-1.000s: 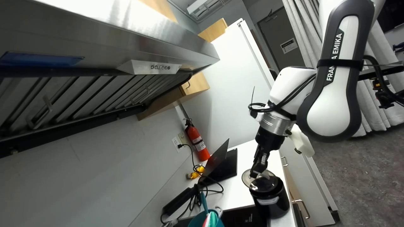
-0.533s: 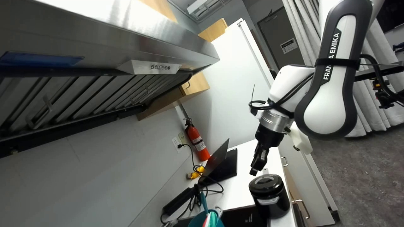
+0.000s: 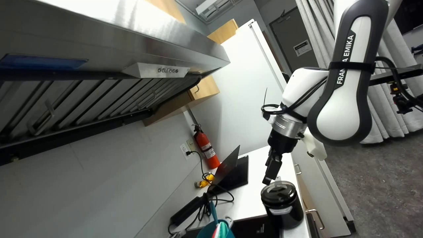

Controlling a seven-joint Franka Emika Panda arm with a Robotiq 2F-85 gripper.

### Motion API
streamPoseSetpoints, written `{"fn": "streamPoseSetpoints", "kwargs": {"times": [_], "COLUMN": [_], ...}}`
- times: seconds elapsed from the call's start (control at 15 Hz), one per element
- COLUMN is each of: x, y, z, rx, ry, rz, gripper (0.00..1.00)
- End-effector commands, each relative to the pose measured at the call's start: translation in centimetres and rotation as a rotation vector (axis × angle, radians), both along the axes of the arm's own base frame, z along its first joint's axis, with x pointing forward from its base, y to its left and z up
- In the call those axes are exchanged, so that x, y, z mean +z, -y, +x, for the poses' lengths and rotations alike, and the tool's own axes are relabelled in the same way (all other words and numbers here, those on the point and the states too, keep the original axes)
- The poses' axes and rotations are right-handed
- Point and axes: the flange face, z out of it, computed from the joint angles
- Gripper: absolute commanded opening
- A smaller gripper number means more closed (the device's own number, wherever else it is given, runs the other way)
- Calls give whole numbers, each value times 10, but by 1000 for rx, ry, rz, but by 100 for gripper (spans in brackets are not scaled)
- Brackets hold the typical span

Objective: Put the lid on the pot

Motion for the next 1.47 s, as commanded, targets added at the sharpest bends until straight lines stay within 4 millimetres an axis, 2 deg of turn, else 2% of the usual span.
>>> {"fn": "streamPoseSetpoints", "kwargs": {"times": [0.0, 0.27, 0.33, 1.4], "x": [7, 5, -1, -2], "y": [-3, -3, -1, -1], "z": [-2, -3, 0, -1], "rx": [-12, -8, 2, 2], "ry": [4, 0, -3, -4], "rz": [-10, -11, -2, -2], "gripper": [100, 100, 100, 100]}}
